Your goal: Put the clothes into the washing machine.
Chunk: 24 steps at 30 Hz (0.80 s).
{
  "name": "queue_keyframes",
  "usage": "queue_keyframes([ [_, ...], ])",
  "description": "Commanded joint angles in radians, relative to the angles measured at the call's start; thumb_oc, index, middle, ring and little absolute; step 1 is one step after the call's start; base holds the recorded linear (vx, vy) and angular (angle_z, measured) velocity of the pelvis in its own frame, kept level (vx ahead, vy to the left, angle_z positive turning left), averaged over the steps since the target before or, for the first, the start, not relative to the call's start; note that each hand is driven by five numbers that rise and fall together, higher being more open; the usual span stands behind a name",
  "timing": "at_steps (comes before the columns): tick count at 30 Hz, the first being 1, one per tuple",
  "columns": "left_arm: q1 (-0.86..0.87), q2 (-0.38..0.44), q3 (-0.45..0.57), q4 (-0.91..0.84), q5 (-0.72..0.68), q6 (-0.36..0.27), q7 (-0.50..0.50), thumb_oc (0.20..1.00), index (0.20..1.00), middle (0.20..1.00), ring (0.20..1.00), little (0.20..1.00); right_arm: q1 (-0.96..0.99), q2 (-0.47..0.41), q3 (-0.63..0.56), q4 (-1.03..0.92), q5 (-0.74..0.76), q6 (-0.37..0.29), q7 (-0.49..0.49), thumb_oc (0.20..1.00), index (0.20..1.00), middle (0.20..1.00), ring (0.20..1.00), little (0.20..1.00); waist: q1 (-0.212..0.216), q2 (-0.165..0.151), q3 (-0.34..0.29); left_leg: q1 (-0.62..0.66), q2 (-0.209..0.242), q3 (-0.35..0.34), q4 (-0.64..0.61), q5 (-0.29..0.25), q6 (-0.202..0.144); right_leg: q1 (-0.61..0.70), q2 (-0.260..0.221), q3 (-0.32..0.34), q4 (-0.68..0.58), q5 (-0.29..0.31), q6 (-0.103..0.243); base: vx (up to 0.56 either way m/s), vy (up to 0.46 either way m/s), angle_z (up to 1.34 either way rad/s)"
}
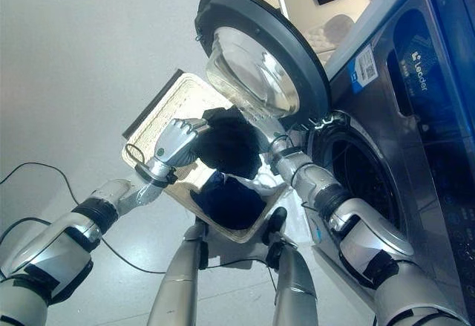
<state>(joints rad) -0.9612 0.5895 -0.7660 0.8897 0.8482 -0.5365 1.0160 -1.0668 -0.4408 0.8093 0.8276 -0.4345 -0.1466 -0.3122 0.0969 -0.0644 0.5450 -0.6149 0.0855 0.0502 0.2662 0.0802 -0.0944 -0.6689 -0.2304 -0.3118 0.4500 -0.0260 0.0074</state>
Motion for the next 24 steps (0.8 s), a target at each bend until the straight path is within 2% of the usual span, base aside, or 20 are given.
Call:
queue_keyframes([
  [1, -0.062, -0.096, 0.024, -0.076, 0.002, -0.043, 0.028, 0.200, 0.200, 0.200, 0.200, 0.200, -0.050, -0.011, 0.031, -0.026, 0.095, -0.046, 0.118, 1.000, 1.000, 1.000, 1.000, 1.000, 0.003, 0.084, -0.025, -0.017, -0.077, 0.038, 0.008, -0.061, -0.006, 0.009, 0.021, -0.012, -0.013, -0.004, 0.121, -0.01, 0.007, 0.06],
  [8, -0.112, -0.108, -0.027, -0.073, 0.004, -0.021, -0.005, 0.200, 0.200, 0.200, 0.200, 0.200, -0.025, 0.031, 0.040, -0.039, 0.176, -0.068, 0.247, 1.000, 1.000, 1.000, 1.000, 1.000, -0.006, 0.083, -0.025, -0.016, -0.083, 0.043, 0.004, -0.051, -0.004, 0.010, 0.025, -0.010, -0.021, 0.004, 0.117, 0.00, 0.005, 0.02],
  [13, -0.142, -0.108, -0.059, -0.069, -0.004, -0.031, -0.028, 0.200, 0.200, 0.200, 0.200, 0.200, -0.025, 0.045, 0.038, -0.051, 0.222, -0.075, 0.254, 1.000, 1.000, 1.000, 1.000, 1.000, -0.011, 0.084, -0.025, -0.016, -0.083, 0.045, 0.005, -0.047, -0.005, 0.011, 0.027, -0.008, -0.023, 0.007, 0.116, 0.00, 0.000, 0.00],
  [20, -0.159, -0.118, -0.075, -0.068, -0.021, -0.045, -0.038, 0.200, 0.200, 0.200, 0.200, 0.200, -0.020, 0.052, 0.013, -0.076, 0.226, -0.047, 0.226, 1.000, 1.000, 1.000, 1.000, 1.000, -0.020, 0.082, -0.025, -0.017, -0.083, 0.051, -0.001, -0.036, -0.004, 0.010, 0.033, -0.004, -0.035, 0.020, 0.118, 0.00, 0.000, 0.00],
  [24, -0.155, -0.118, -0.065, -0.058, -0.022, -0.063, -0.018, 0.200, 0.200, 0.200, 0.200, 0.200, -0.007, 0.051, -0.014, -0.064, 0.366, -0.046, 0.231, 1.000, 1.000, 1.000, 1.000, 1.000, -0.018, 0.083, -0.025, -0.018, -0.081, 0.050, 0.000, -0.035, -0.004, 0.008, 0.032, -0.005, -0.033, 0.021, 0.116, 0.00, 0.000, 0.00],
])
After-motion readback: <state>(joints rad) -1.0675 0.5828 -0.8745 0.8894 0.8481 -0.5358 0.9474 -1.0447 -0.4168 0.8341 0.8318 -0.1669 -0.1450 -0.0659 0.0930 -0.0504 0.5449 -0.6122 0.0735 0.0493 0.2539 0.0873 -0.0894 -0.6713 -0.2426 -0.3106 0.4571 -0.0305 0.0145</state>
